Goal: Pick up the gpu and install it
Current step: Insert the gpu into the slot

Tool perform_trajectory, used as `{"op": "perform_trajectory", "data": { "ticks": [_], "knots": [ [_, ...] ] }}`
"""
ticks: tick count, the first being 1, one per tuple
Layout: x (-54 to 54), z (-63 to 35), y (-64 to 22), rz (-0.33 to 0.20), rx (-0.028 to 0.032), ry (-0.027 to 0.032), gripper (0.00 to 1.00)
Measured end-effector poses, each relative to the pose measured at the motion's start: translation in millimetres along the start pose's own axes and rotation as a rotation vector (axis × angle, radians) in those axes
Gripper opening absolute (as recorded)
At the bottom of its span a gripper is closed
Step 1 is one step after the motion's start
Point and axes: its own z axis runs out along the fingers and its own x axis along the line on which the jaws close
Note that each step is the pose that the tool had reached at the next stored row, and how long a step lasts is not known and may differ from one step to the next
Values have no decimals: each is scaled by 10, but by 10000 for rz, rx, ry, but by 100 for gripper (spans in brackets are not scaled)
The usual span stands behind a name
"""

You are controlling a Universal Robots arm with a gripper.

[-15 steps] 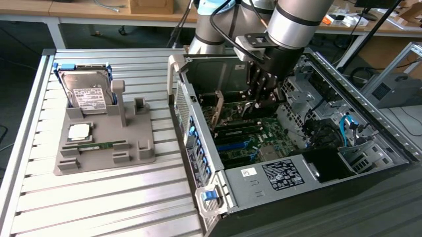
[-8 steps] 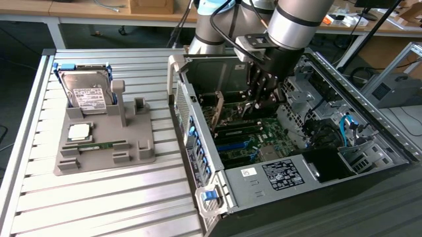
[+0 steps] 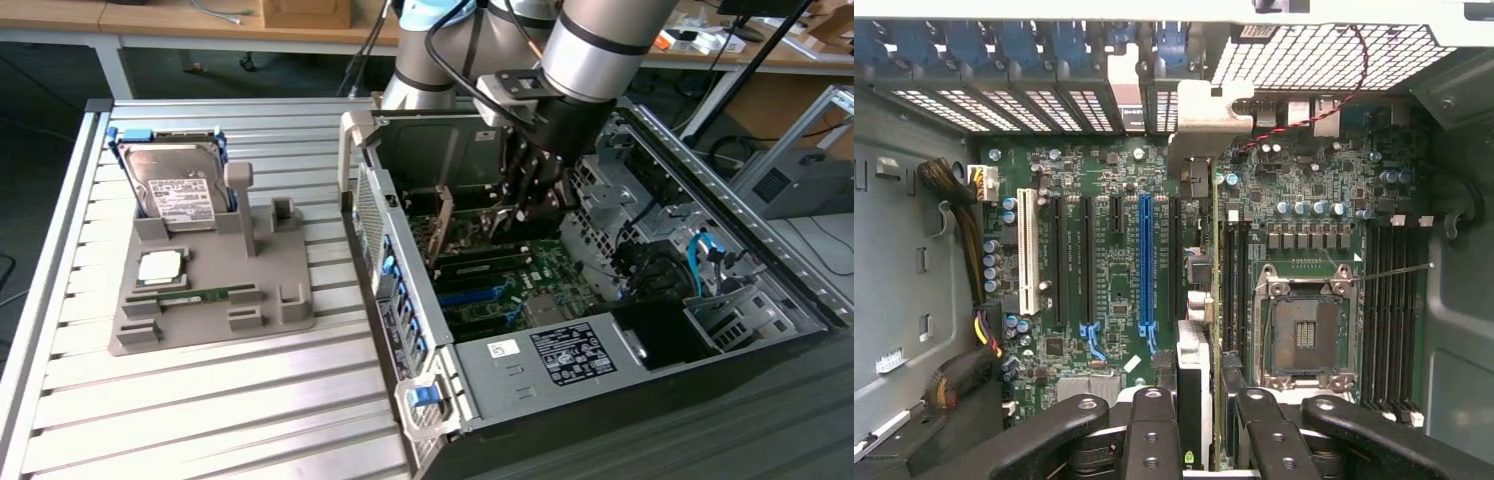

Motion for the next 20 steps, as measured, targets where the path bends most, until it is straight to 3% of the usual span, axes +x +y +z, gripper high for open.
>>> {"op": "perform_trajectory", "data": {
  "ticks": [20],
  "knots": [
    [68,39,0,0,0,-1,27]
  ]
}}
